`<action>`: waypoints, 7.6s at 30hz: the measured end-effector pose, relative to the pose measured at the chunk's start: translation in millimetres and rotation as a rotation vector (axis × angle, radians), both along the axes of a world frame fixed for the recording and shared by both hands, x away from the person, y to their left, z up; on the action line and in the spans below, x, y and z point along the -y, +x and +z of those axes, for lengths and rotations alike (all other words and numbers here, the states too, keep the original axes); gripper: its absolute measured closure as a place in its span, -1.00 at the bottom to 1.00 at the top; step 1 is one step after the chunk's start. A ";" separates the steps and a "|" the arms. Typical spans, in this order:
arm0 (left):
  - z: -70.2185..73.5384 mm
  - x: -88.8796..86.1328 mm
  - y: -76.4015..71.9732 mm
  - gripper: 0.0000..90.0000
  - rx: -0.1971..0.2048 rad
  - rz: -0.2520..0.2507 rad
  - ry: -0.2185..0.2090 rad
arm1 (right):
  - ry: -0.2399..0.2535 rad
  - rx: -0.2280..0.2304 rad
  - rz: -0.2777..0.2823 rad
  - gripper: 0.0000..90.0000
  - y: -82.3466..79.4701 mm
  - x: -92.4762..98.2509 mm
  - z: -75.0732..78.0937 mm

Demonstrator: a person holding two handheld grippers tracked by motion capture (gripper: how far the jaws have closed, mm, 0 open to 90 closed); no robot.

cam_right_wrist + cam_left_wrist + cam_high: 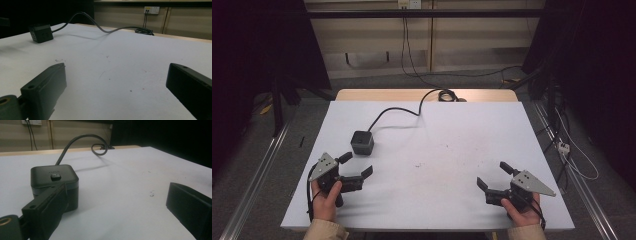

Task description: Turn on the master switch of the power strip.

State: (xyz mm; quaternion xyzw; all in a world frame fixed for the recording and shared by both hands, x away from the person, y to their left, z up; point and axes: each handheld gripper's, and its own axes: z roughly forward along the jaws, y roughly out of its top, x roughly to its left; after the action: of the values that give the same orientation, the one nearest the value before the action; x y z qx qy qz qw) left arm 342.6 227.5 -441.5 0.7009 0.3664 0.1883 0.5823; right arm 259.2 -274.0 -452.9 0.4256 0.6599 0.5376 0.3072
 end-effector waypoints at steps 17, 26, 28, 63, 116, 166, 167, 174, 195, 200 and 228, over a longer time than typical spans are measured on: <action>-0.1 -0.4 11.4 -0.93 -0.005 0.002 -0.017 | -0.001 0.006 -0.015 -0.94 -1.0 2.3 0.2; 0.6 3.9 20.8 -0.92 0.010 0.004 0.009 | -0.005 0.012 -0.023 -0.94 -2.1 4.1 0.7; 0.4 4.1 21.5 -0.92 0.010 0.003 0.009 | -0.007 0.013 -0.021 -0.94 -1.8 4.0 0.8; 7.1 9.9 46.7 -0.87 0.012 0.047 -0.017 | -0.018 0.016 -0.015 -0.93 -1.1 3.8 0.5; 7.5 -5.0 73.0 -0.47 0.033 0.131 0.010 | -0.016 0.015 -0.020 -0.93 -2.3 4.6 0.5; 9.2 -11.8 85.0 0.42 0.019 0.111 0.066 | -0.021 0.015 -0.004 -0.92 -2.0 4.5 0.1; 8.9 -11.9 85.1 0.44 0.016 0.113 0.066 | -0.021 0.015 -0.004 -0.92 -2.0 4.4 0.0; 8.3 -13.4 86.6 0.56 0.013 0.106 0.080 | -0.022 0.014 -0.005 -0.92 -1.9 4.5 0.0; 8.2 -14.3 88.5 0.76 0.008 0.096 0.111 | -0.022 0.014 -0.007 -0.92 -2.0 4.8 0.0; 7.6 -14.6 89.2 0.81 0.002 0.097 0.116 | -0.021 0.014 -0.006 -0.92 -2.0 4.7 0.0; 6.5 -18.0 89.6 1.00 -0.025 0.104 0.142 | -0.021 0.016 -0.004 -0.91 -2.1 4.4 0.1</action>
State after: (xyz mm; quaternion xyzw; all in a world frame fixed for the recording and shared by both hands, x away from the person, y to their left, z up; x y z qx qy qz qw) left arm 432.2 245.5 -435.0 0.7228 0.3953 0.2350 0.5158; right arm 257.1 -278.4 -452.8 0.4194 0.6620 0.5335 0.3181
